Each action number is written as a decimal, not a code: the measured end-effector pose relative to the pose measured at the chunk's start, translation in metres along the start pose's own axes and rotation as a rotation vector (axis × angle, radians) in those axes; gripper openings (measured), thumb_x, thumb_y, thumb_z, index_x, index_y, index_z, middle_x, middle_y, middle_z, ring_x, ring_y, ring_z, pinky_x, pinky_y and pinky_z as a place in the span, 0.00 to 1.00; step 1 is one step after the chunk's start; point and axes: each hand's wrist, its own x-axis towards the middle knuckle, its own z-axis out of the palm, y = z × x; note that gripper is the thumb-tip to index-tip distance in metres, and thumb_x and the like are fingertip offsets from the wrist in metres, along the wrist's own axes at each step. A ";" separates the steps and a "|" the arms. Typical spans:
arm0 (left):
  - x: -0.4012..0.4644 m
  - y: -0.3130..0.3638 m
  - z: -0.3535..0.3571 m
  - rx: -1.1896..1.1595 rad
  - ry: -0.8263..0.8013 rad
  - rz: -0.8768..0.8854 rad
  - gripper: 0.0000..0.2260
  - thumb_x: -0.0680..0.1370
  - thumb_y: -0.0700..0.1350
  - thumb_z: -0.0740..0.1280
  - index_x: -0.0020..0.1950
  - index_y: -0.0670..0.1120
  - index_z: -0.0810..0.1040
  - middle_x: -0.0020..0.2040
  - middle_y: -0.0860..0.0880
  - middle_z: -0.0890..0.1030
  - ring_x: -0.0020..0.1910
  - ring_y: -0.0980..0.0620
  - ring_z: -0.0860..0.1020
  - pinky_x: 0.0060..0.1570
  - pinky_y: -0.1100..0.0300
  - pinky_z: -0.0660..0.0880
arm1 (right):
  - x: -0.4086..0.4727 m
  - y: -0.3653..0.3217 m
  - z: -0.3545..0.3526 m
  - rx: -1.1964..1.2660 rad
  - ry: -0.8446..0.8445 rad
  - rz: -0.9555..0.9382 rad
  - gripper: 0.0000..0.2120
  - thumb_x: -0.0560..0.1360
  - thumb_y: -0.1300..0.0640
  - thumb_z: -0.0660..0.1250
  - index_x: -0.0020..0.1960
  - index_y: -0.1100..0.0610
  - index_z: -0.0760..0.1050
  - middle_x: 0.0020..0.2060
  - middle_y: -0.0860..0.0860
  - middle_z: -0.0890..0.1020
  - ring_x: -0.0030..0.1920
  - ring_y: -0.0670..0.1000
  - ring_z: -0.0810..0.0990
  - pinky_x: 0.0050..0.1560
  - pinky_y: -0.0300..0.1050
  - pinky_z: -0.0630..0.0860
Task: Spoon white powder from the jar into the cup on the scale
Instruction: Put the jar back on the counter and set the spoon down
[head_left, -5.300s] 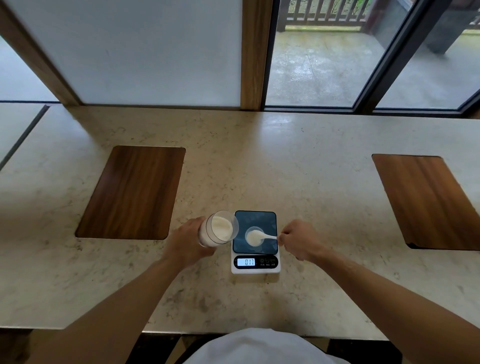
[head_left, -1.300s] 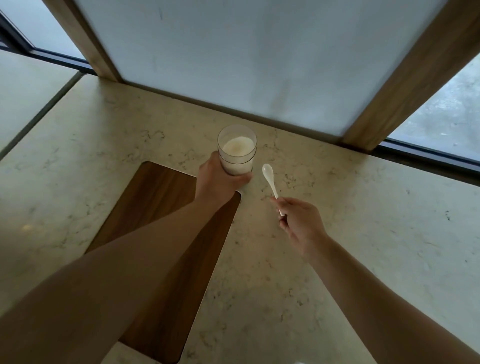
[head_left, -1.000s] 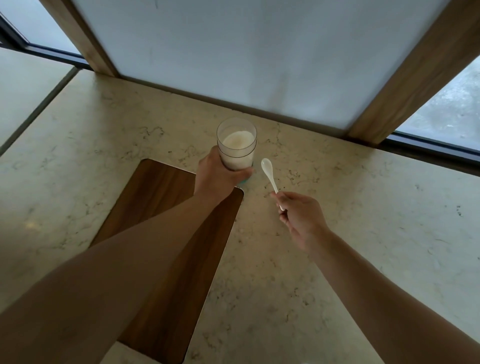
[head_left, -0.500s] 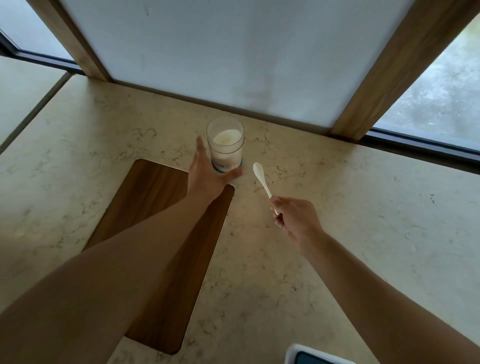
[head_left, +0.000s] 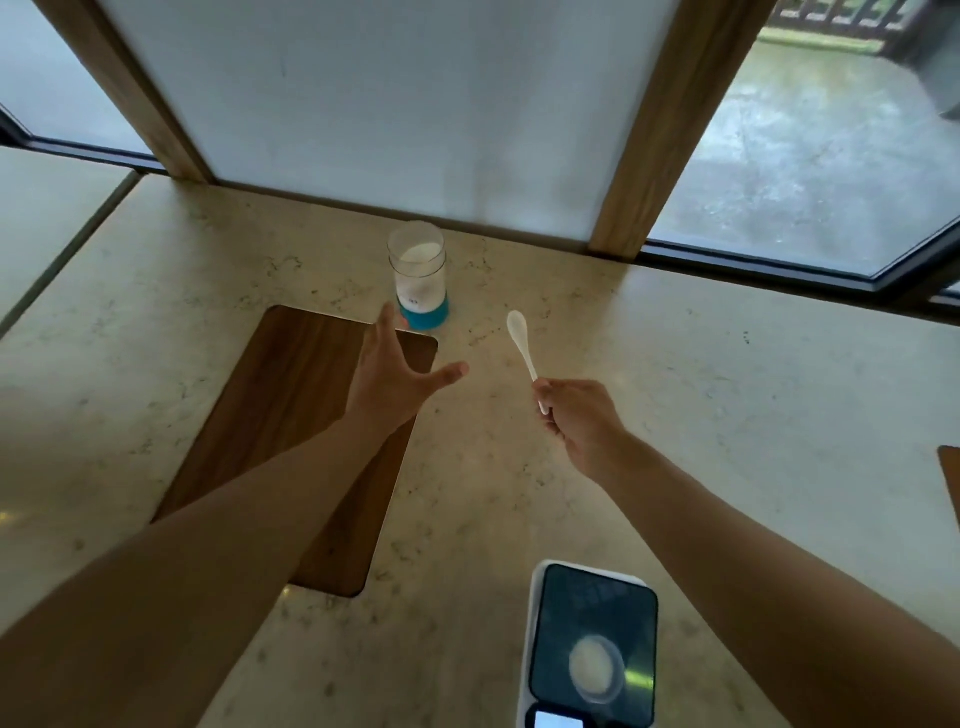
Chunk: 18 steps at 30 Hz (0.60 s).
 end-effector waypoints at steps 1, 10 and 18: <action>-0.009 0.001 -0.002 0.018 -0.010 -0.002 0.56 0.60 0.78 0.67 0.79 0.56 0.48 0.82 0.49 0.55 0.79 0.43 0.58 0.72 0.43 0.63 | -0.008 0.002 -0.004 0.004 0.004 0.002 0.14 0.75 0.64 0.66 0.31 0.58 0.79 0.30 0.56 0.73 0.34 0.53 0.68 0.35 0.46 0.64; -0.094 0.009 0.004 0.069 -0.136 0.102 0.51 0.64 0.78 0.63 0.79 0.55 0.51 0.80 0.49 0.58 0.78 0.47 0.60 0.74 0.44 0.63 | -0.069 0.038 -0.052 0.008 0.076 0.024 0.10 0.76 0.64 0.66 0.37 0.62 0.81 0.34 0.57 0.76 0.35 0.52 0.73 0.41 0.45 0.70; -0.153 0.007 0.017 0.154 -0.210 0.218 0.49 0.66 0.78 0.62 0.78 0.52 0.53 0.78 0.47 0.62 0.76 0.45 0.64 0.72 0.45 0.67 | -0.105 0.104 -0.097 0.106 0.133 0.085 0.05 0.77 0.61 0.68 0.45 0.57 0.82 0.40 0.55 0.81 0.41 0.53 0.76 0.44 0.48 0.73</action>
